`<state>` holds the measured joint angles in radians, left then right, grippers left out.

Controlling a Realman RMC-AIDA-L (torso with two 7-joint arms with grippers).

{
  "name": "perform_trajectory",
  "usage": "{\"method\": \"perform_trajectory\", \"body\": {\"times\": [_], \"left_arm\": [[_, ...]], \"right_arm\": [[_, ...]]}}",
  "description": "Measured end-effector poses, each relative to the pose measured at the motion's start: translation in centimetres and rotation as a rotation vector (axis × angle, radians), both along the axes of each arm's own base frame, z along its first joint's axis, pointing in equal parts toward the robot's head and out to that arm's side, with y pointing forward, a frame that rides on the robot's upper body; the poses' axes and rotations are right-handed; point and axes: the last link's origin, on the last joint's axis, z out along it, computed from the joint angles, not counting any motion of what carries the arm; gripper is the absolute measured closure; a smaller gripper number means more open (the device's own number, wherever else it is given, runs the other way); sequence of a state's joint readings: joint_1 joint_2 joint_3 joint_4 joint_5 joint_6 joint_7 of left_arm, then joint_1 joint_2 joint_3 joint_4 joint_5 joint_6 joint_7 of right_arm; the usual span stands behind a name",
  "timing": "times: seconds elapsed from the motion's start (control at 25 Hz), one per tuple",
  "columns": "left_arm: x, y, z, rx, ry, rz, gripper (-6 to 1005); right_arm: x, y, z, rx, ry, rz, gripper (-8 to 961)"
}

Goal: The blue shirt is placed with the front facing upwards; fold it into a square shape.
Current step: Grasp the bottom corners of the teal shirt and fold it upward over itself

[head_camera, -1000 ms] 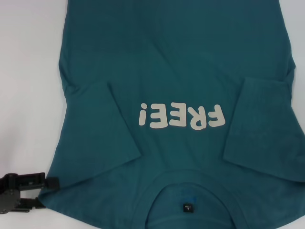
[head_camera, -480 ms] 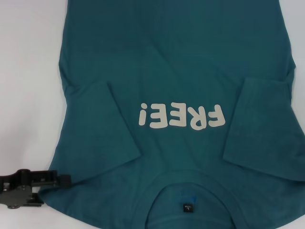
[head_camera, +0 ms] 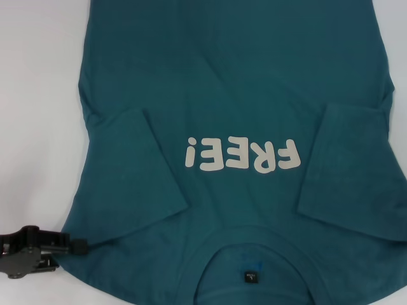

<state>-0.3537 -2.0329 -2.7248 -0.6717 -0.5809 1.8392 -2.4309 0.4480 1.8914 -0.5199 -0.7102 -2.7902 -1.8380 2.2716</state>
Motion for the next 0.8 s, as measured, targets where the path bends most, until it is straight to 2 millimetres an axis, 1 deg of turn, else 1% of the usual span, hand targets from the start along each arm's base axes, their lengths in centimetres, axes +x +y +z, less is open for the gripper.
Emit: {"method": "perform_trajectory", "body": {"times": [0.36, 0.44, 0.68, 0.8], "left_arm": [[0.05, 0.03, -0.08, -0.007, 0.003, -0.014, 788], [0.04, -0.01, -0.04, -0.007, 0.004, -0.014, 957], [0.03, -0.20, 0.02, -0.012, -0.001, -0.019, 954], [0.35, -0.32, 0.13, -0.022, -0.018, -0.051, 952]], "right_arm": [[-0.01, -0.09, -0.18, -0.006, 0.005, -0.001, 929], [-0.01, -0.10, -0.21, -0.007, 0.004, -0.001, 929], [-0.01, -0.11, -0.22, -0.011, 0.002, 0.000, 929], [0.00, -0.09, -0.18, -0.013, -0.002, 0.000, 928]]}}
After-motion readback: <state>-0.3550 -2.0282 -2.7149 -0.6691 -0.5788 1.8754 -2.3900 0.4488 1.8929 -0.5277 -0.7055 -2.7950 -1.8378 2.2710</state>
